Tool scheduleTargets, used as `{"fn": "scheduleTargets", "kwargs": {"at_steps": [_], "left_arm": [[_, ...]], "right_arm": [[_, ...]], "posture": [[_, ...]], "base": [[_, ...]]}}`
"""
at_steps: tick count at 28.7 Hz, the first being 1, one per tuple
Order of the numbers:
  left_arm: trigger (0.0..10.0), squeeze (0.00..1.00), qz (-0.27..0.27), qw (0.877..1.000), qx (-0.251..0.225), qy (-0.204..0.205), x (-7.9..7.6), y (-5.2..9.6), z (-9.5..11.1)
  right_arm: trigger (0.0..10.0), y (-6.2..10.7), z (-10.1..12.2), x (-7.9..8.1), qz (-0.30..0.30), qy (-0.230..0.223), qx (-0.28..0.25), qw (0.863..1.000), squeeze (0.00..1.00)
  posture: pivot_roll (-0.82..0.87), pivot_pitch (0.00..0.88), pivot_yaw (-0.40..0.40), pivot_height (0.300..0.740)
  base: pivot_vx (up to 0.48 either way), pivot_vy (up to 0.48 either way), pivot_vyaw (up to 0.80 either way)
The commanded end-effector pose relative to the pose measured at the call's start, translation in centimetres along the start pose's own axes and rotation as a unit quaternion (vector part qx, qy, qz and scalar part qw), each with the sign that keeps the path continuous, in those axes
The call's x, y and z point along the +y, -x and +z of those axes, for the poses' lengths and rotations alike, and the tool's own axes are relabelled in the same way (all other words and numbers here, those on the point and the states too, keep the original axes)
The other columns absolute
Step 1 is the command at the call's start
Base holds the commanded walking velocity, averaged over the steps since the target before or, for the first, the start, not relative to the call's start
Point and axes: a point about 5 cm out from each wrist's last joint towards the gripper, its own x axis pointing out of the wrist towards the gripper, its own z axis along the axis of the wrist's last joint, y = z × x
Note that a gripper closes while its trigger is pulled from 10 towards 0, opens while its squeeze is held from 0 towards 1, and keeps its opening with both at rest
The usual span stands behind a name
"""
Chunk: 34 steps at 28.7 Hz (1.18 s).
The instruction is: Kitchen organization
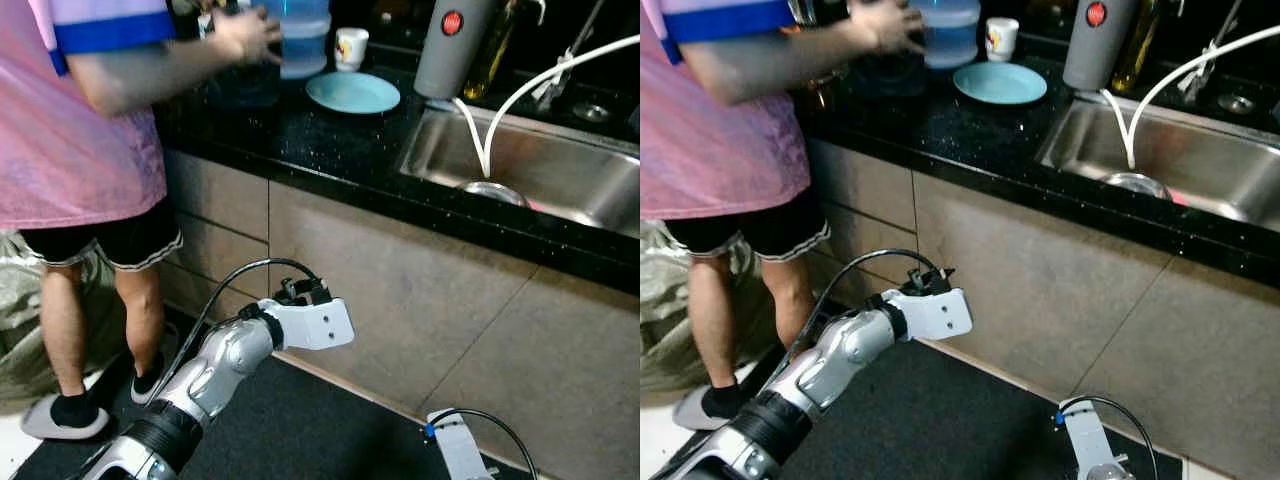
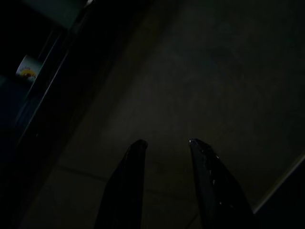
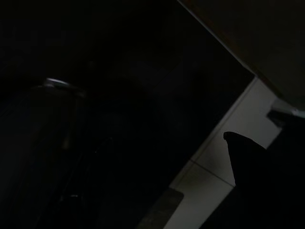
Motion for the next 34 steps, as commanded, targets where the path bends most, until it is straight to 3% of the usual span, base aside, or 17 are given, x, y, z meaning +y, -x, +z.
{"fn": "scheduleTargets", "kwargs": {"at_steps": [1,30,34], "left_arm": [[10.0,0.0,0.001,1.0,0.011,0.01,-0.25,0.43,-0.74],[10.0,0.0,-0.003,1.0,0.007,0.006,-0.46,0.12,-0.96],[10.0,0.0,-0.002,1.0,0.006,0.006,-0.44,0.07,-0.89]], "right_arm": [[10.0,0.01,-0.51,0.23,0.004,0.0,0.01,1.0,0.0],[10.0,0.0,-0.48,0.49,0.009,-0.006,0.008,1.0,0.0],[10.0,0.0,-0.56,0.49,0.014,-0.006,0.013,1.0,0.0]], "posture": [[0.15,0.0,-0.029,0.74],[0.13,0.0,-0.012,0.74],[0.13,0.0,-0.011,0.74]], "base": [[0.0,0.0,0.0],[0.0,0.0,0.0],[0.0,0.0,-0.8]]}}
